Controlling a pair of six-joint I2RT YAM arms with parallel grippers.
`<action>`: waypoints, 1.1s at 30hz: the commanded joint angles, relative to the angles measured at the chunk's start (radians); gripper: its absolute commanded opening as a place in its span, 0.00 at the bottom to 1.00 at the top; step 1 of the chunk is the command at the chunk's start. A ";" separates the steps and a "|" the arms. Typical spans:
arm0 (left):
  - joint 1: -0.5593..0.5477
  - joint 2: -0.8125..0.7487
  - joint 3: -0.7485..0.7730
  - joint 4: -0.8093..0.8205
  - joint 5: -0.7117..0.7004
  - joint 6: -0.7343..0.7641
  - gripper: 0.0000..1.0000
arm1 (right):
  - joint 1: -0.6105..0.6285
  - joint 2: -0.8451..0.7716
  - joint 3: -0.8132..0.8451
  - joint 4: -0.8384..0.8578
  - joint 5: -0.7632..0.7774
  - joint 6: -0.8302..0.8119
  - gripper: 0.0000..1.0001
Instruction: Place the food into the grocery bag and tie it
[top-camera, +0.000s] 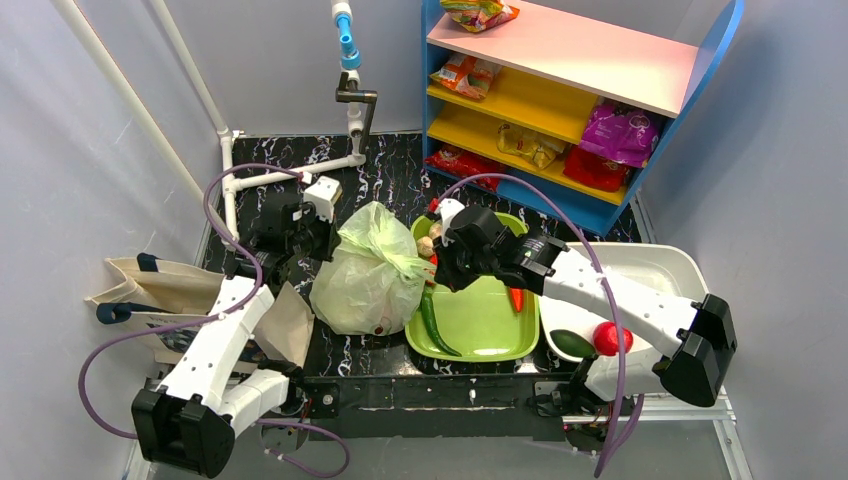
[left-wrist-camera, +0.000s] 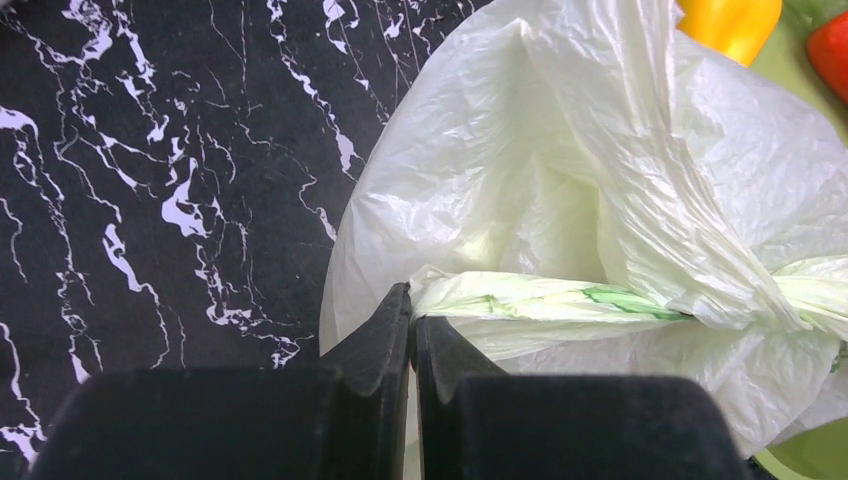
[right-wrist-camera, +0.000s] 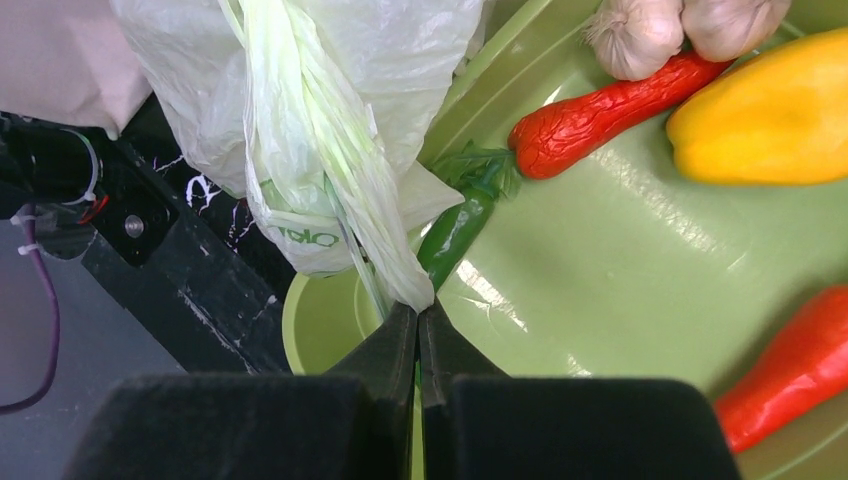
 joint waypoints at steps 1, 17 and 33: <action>0.118 -0.014 -0.022 0.118 -0.367 0.023 0.00 | -0.018 -0.034 -0.087 -0.420 -0.017 -0.051 0.01; 0.125 -0.149 0.104 -0.040 -0.070 0.141 0.65 | -0.025 0.057 0.157 -0.450 -0.085 -0.164 0.01; 0.075 -0.086 0.375 -0.488 0.457 0.541 0.55 | -0.025 0.090 0.228 -0.495 -0.107 -0.204 0.01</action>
